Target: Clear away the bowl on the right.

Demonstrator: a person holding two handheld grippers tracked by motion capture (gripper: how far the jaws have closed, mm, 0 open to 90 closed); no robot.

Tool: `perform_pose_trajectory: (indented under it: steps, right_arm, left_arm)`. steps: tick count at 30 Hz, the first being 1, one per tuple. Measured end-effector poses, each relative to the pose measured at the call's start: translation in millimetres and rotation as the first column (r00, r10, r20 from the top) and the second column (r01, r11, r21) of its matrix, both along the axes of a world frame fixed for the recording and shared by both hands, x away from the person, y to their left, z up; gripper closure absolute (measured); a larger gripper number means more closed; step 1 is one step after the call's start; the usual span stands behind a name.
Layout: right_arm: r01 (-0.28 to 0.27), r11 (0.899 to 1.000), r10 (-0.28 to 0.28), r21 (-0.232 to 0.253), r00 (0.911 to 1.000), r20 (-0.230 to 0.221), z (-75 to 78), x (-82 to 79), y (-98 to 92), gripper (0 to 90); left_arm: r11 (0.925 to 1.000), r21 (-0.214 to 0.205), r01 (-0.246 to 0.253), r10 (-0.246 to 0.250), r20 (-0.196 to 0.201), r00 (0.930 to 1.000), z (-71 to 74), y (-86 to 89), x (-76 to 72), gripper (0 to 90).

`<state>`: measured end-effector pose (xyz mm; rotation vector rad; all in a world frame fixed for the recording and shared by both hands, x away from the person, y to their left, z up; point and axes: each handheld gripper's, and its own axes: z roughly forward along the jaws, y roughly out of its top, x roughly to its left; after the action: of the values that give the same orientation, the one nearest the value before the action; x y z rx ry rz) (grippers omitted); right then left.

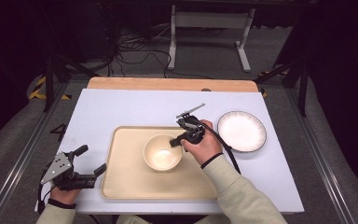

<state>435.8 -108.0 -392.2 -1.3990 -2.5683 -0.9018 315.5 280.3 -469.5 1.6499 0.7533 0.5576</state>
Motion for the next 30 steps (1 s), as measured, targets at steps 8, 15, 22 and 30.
perform_pose_trajectory:
  steps: [8,15,22,30]
  right_arm:
    - [0.007,1.000,-0.007,0.000,0.9999,-0.010,-8.0,2.1,0.0,80.2]
    - [0.010,1.000,-0.010,-0.012,0.9998,-0.016,-12.8,4.0,0.7,80.2]
    - [0.009,1.000,-0.009,-0.018,0.9998,-0.017,-14.9,4.6,1.9,80.3]
    - [0.005,0.999,-0.005,-0.037,0.9999,-0.011,-16.5,5.0,2.4,81.1]
  left_arm:
    - [1.0000,0.004,0.002,-0.002,0.002,1.0000,0.0,-0.2,0.1,0.6]
    - [1.0000,0.006,0.005,-0.005,0.002,1.0000,0.0,-0.2,0.1,0.6]
    - [1.0000,0.004,0.004,-0.004,0.001,1.0000,0.0,-0.4,0.0,0.6]
    - [1.0000,0.004,0.004,-0.004,0.000,1.0000,-0.1,-0.4,0.1,0.6]
